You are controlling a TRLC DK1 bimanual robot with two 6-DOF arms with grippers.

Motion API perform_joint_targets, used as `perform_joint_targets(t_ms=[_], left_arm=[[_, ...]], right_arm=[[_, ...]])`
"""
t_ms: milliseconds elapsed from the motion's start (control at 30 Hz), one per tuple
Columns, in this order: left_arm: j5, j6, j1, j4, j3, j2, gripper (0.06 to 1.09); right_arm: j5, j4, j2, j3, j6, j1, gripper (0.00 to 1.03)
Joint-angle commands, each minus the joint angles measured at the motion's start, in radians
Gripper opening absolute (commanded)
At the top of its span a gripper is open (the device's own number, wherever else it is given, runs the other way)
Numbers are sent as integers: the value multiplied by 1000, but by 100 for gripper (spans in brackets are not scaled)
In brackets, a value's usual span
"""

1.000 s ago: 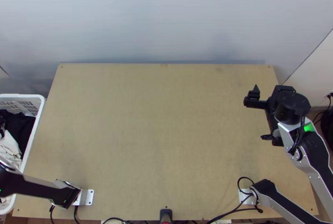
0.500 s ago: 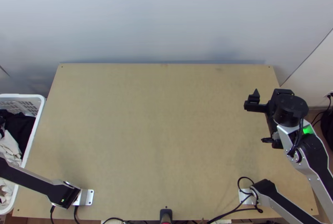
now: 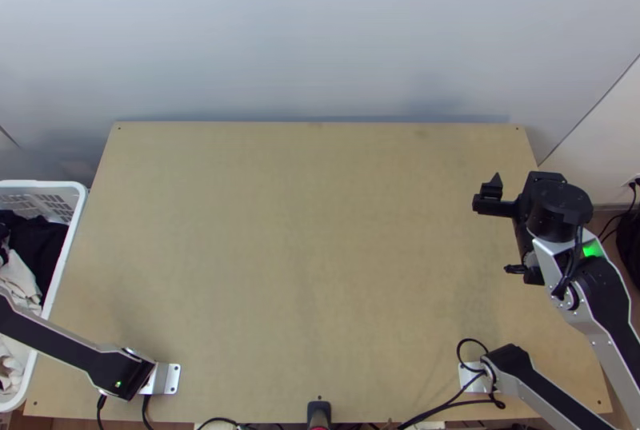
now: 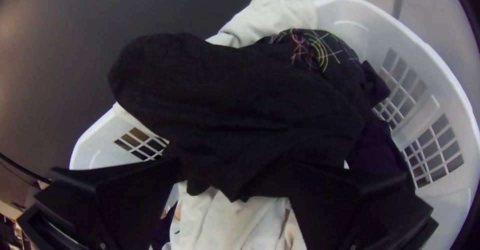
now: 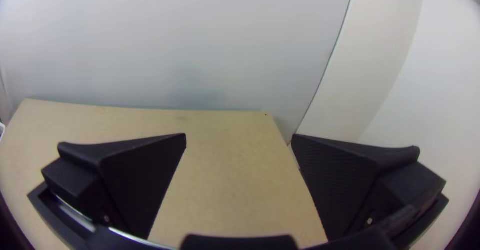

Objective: Fold the t-shirt

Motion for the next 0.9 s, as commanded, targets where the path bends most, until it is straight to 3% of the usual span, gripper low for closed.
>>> perform_joint_targets(t_ms=[0, 33, 200, 333, 567, 733, 867], left_arm=[[-23, 15, 2, -7, 55, 53, 87], [-23, 18, 4, -1, 58, 51, 81], [-23, 21, 5, 1, 78, 50, 77], [-22, 61, 11, 10, 103, 66, 12], [-3, 47, 4, 2, 31, -32, 10], [60, 25, -33, -8, -34, -205, 10], [144, -7, -81, -104, -40, -374, 10]], right_arm=[[4, 0, -2, -10, -5, -8, 98], [6, 0, -5, -14, -5, -8, 98], [6, 0, -11, -32, -6, -8, 98], [7, 0, -13, -33, -6, -11, 98], [7, 3, -23, -43, -12, -11, 98], [12, 6, -22, -18, -15, -12, 98], [18, 6, -17, 5, -15, -14, 98]])
